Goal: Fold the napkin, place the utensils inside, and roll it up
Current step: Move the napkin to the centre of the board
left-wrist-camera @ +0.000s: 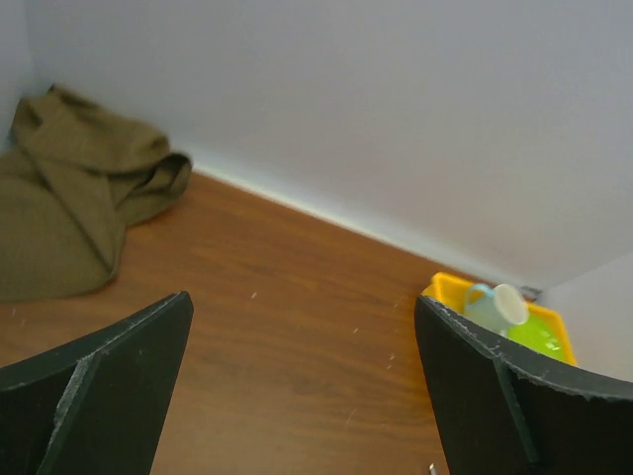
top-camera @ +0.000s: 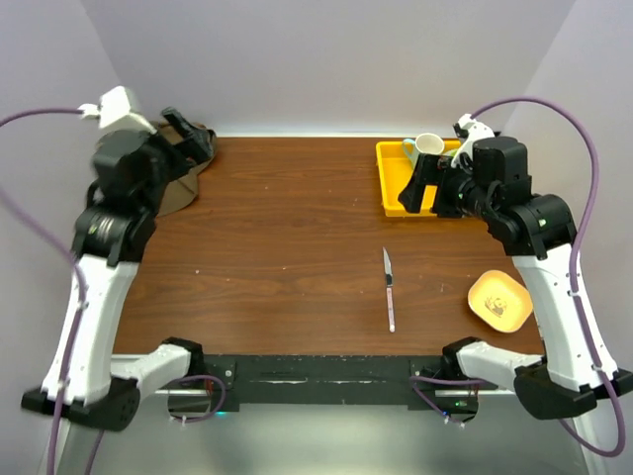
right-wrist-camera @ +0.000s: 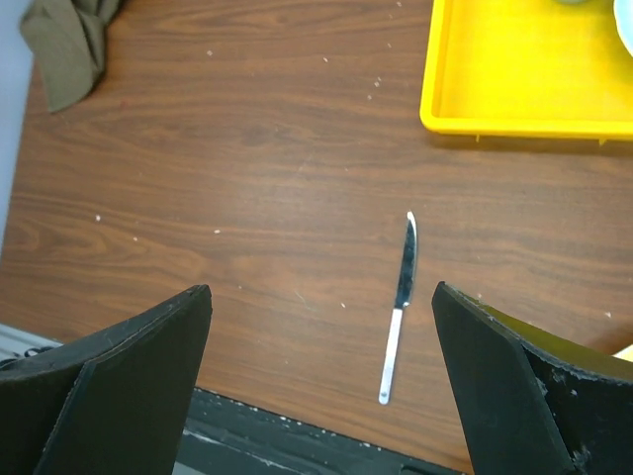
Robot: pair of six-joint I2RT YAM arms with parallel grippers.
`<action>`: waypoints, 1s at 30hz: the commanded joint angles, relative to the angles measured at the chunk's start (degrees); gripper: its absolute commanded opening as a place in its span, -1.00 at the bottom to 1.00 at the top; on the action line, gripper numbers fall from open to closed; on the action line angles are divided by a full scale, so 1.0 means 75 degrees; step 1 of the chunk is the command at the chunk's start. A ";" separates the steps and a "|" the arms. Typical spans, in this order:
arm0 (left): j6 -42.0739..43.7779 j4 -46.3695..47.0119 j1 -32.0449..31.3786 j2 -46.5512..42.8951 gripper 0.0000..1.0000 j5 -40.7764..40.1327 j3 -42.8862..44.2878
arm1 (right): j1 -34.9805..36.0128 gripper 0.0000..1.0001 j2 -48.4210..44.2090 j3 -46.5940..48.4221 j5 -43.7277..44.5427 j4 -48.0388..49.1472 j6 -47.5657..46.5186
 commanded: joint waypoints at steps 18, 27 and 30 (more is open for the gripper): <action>0.0621 0.0918 0.1351 0.7106 1.00 -0.2624 0.0207 | 0.0010 0.96 0.1697 0.0423 0.0095 -0.0801 -0.0757; 0.0925 0.1767 0.2055 0.9034 0.39 -0.2134 0.1525 | -0.0084 0.96 0.2424 0.1125 0.0294 -0.0906 -0.0968; 0.1089 0.2179 0.2160 0.9163 0.22 -0.1735 0.1584 | -0.0107 0.97 0.2576 0.1266 0.0259 -0.0918 -0.0968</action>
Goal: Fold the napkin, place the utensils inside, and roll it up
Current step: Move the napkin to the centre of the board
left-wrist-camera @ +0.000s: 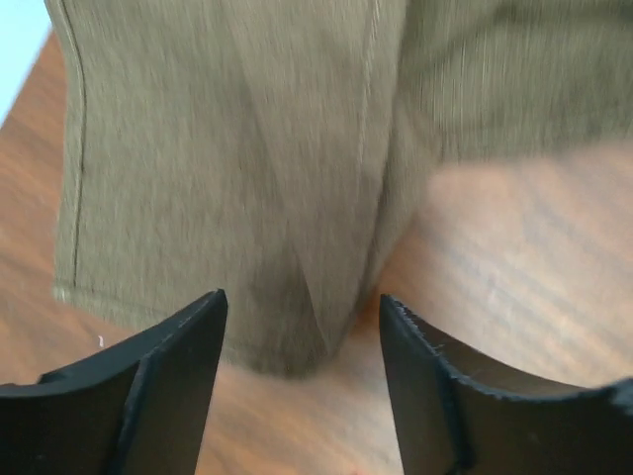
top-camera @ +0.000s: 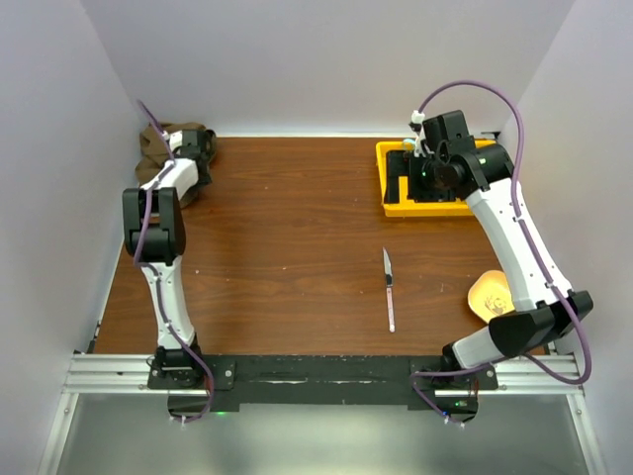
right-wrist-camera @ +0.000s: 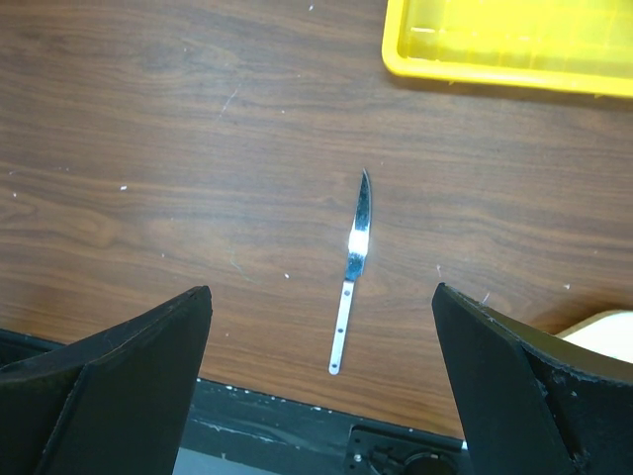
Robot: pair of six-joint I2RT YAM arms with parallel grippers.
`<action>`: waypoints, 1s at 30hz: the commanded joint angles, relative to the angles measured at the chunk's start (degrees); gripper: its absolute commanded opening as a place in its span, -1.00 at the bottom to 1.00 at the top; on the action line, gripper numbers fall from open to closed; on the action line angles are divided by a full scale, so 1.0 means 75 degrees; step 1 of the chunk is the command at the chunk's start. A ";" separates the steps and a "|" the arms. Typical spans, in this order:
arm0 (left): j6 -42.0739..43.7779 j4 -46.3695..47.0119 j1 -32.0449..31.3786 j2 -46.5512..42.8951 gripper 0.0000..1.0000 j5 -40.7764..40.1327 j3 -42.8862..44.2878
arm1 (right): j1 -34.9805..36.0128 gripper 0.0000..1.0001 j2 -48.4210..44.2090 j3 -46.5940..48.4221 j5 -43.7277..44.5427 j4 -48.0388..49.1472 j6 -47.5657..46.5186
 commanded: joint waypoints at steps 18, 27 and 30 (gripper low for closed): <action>-0.1951 0.0522 -0.2487 -0.4354 -1.00 0.3184 -0.4598 | 0.0062 0.96 0.0466 -0.1126 -0.2040 0.0262 -0.0488; -0.2833 0.1166 -0.4764 -0.8985 0.64 0.4930 -0.8329 | 0.0238 0.96 0.0255 -0.2779 -0.2940 0.1423 -0.0418; -0.2518 0.0852 -0.4776 -0.9538 0.70 0.4862 -0.7886 | 0.0378 0.96 0.0103 -0.3365 -0.3374 0.1798 -0.0546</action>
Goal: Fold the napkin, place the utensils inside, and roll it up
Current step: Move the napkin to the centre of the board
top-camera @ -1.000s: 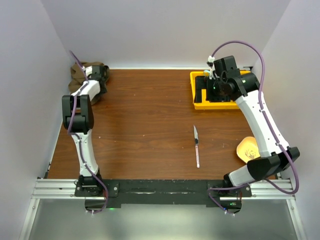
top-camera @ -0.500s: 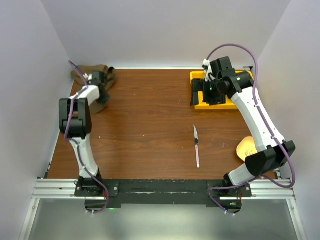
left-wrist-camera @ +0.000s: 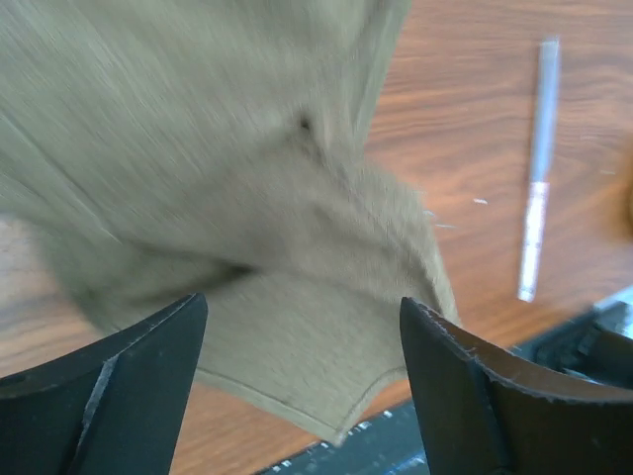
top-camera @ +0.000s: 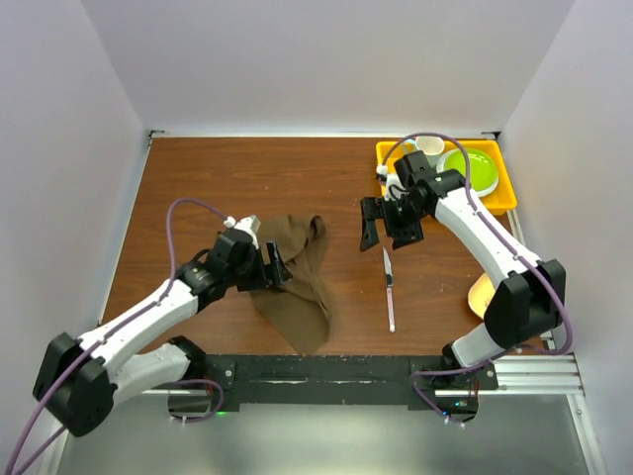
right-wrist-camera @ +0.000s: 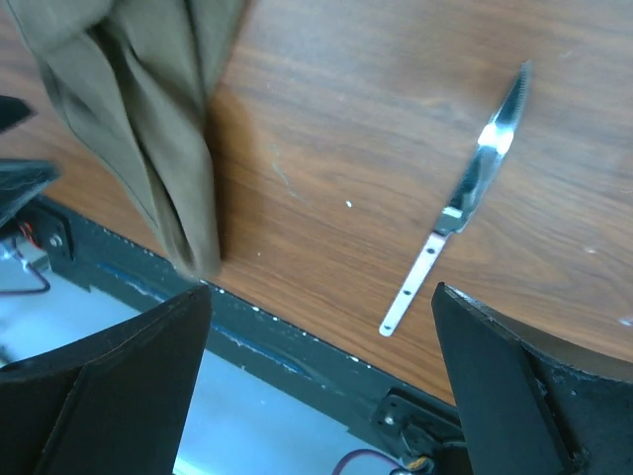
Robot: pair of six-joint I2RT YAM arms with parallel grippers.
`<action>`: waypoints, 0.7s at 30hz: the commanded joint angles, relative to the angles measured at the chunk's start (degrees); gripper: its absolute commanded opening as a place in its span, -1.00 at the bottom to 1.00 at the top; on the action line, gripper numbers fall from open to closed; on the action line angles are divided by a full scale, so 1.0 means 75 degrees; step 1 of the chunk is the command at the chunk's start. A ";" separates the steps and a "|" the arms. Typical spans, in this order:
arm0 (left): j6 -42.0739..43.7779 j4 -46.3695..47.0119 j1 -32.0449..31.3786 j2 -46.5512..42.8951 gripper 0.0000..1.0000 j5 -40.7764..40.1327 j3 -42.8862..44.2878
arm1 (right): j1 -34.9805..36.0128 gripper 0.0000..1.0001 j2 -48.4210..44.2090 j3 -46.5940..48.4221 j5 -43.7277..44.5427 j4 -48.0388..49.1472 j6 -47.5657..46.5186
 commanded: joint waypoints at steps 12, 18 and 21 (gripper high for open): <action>0.3591 -0.0591 0.0018 0.3865 0.55 0.0364 0.4446 | 0.0667 0.74 -0.0014 -0.1829 -0.1268 0.2903 0.0661; 0.4599 -0.0695 -0.0029 0.4628 0.40 0.0212 0.4950 | 0.0667 0.39 0.1334 -0.1360 -0.1244 0.4145 0.0684; 0.4672 -0.0708 -0.0029 0.4828 0.40 0.0247 0.5080 | 0.0667 0.30 0.1756 -0.1255 -0.1186 0.4710 0.0801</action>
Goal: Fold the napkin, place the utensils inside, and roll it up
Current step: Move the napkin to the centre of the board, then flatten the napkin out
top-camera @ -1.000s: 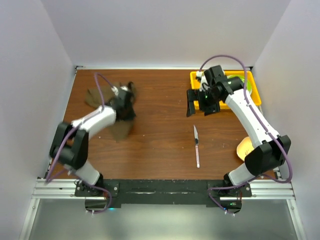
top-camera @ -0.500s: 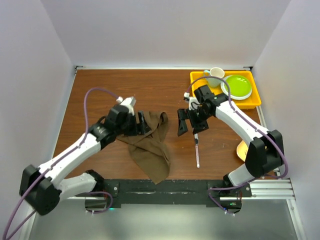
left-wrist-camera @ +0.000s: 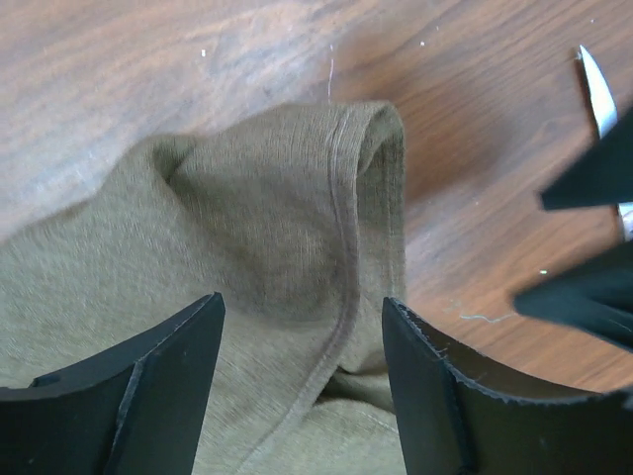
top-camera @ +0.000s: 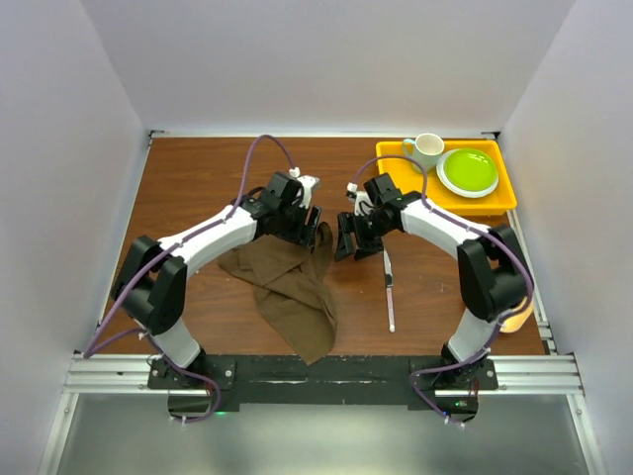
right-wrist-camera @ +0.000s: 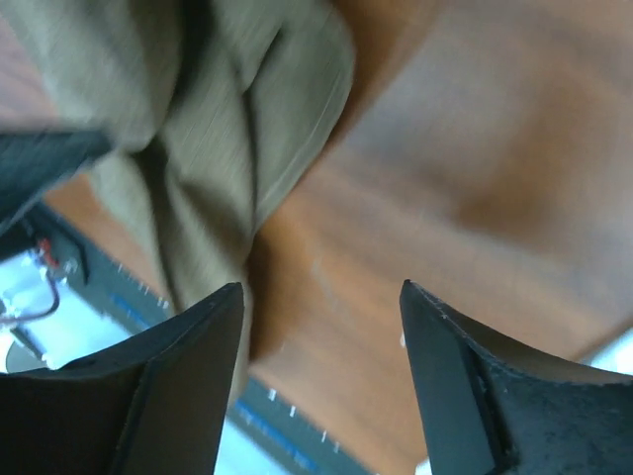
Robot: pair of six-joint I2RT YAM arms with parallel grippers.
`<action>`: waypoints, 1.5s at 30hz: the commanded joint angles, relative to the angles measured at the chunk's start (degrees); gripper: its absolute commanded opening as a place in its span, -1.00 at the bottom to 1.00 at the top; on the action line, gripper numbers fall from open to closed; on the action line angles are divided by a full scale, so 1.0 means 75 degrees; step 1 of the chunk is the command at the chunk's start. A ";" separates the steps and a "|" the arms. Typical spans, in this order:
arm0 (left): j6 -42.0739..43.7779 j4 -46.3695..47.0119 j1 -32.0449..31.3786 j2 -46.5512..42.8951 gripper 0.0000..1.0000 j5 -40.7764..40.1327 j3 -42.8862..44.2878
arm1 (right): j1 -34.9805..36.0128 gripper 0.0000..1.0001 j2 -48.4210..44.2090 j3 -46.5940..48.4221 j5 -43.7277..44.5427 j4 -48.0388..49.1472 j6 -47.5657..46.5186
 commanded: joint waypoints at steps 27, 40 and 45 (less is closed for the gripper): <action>-0.0118 -0.1085 0.0243 0.0001 -1.00 -0.2570 0.2160 | 0.0114 -1.00 0.2026 0.2865 0.0725 0.1195 0.0516; 0.3792 0.2077 0.1252 -0.3398 -1.00 -0.4780 0.3277 | 0.0324 -1.00 -0.0584 0.7271 0.1645 -0.1144 -0.0142; 0.3915 0.1635 0.1252 -0.4710 -1.00 -0.4802 0.1884 | 0.0735 -1.00 -0.2646 0.3853 0.1316 -0.0743 0.0080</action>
